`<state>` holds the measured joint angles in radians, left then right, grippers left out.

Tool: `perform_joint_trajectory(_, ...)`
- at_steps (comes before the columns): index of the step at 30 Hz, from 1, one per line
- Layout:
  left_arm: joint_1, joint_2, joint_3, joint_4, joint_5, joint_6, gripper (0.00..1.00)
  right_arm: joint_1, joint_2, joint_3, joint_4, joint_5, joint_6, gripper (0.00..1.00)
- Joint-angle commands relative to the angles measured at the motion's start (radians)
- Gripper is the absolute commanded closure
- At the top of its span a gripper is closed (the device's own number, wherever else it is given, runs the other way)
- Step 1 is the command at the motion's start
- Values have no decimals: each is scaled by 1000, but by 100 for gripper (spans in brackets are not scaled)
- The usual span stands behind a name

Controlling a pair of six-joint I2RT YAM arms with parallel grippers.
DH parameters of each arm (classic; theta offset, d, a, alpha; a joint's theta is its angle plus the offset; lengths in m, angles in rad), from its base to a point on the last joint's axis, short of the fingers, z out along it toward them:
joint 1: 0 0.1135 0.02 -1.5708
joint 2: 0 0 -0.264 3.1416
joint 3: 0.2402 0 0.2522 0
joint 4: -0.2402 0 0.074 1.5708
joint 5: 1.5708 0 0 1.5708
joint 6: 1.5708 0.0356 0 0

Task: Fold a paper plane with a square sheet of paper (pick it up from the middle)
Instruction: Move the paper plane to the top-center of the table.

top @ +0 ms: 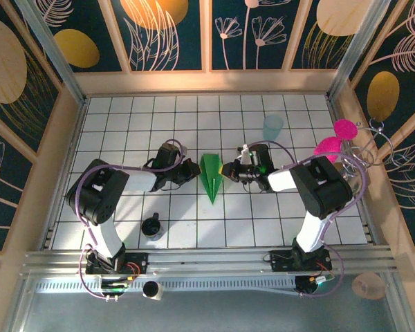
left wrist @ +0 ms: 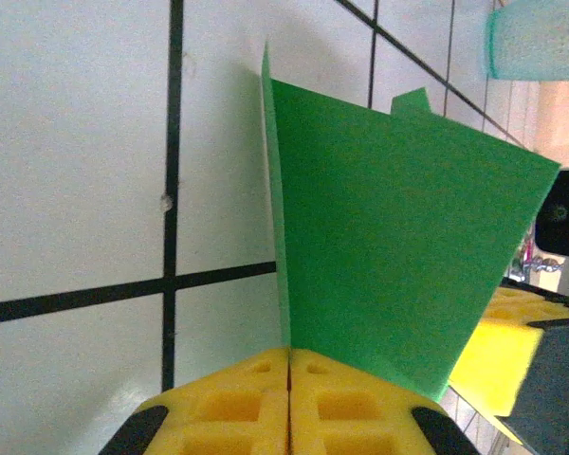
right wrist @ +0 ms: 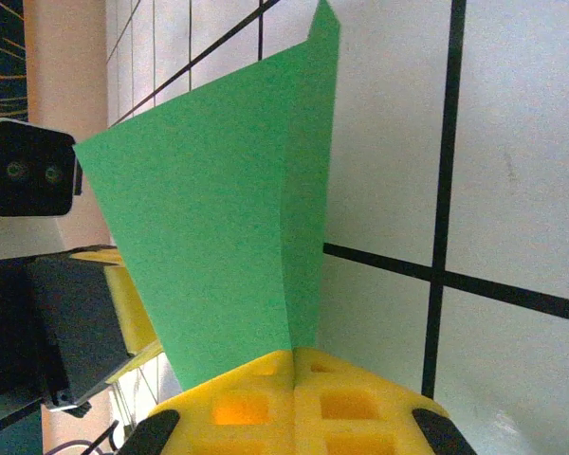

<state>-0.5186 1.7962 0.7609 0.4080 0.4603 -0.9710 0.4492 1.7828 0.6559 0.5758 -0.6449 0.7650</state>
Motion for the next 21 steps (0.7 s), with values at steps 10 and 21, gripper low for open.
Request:
perform_joint_trajectory(10, -6, -135, -95, 34, -163, -63, 100, -47, -86, -20, -70, 100, -37, 100)
perform_joint_trajectory(21, -5, -88, -123, 120, -103, -103, 100, -44, -31, 10, -133, 115, -30, 97)
